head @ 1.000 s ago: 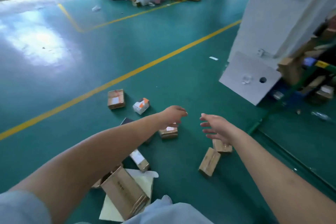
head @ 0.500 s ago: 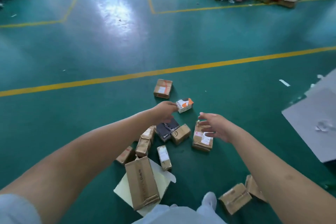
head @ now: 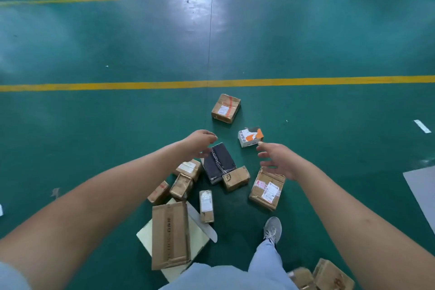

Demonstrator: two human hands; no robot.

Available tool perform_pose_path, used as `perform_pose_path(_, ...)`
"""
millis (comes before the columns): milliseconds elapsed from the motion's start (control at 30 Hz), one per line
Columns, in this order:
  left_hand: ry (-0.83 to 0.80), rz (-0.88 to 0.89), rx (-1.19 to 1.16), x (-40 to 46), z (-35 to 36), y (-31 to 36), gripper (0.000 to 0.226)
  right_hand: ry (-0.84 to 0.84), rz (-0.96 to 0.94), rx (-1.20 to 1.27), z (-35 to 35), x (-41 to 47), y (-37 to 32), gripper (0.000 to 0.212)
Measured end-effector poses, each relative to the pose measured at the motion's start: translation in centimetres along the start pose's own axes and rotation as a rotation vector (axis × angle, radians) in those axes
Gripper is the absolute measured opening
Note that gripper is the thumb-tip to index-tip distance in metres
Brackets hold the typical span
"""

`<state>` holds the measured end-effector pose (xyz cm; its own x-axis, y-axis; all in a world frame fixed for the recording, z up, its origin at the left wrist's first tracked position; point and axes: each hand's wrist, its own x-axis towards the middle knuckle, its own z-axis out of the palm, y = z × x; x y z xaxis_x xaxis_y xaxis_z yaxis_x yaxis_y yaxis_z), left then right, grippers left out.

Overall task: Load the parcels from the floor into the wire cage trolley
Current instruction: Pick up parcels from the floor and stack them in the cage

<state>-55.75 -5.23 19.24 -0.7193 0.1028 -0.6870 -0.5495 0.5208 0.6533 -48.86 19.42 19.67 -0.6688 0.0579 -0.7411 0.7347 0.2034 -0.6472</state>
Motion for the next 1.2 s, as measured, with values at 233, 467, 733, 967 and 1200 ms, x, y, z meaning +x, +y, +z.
perform_pose_path(233, 0.035, -0.091, 0.175, 8.7, 7.0, 7.5, 0.039, -0.041, 0.14, -0.03, -12.2, 10.6, 0.8, 0.045)
perform_pose_path(467, 0.123, -0.169, 0.226, 18.8, 6.1, 7.4, 0.042, -0.147, 0.193, -0.166, -13.9, 23.8, -1.1, 0.047)
perform_pose_path(733, 0.168, -0.324, 0.037, 32.8, 3.6, -4.2, 0.04, -0.254, 0.164, -0.351, -5.0, 42.2, 0.9, 0.034)
perform_pose_path(967, 0.128, -0.498, -0.139, 49.4, 6.9, -20.8, 0.036, -0.333, 0.206, -0.524, 4.2, 59.7, 12.3, 0.039)
perform_pose_path(1200, 0.156, -0.654, -0.413, 61.4, 13.8, -33.6, 0.067, -0.196, 0.172, -0.598, 10.3, 72.1, 21.6, 0.059)
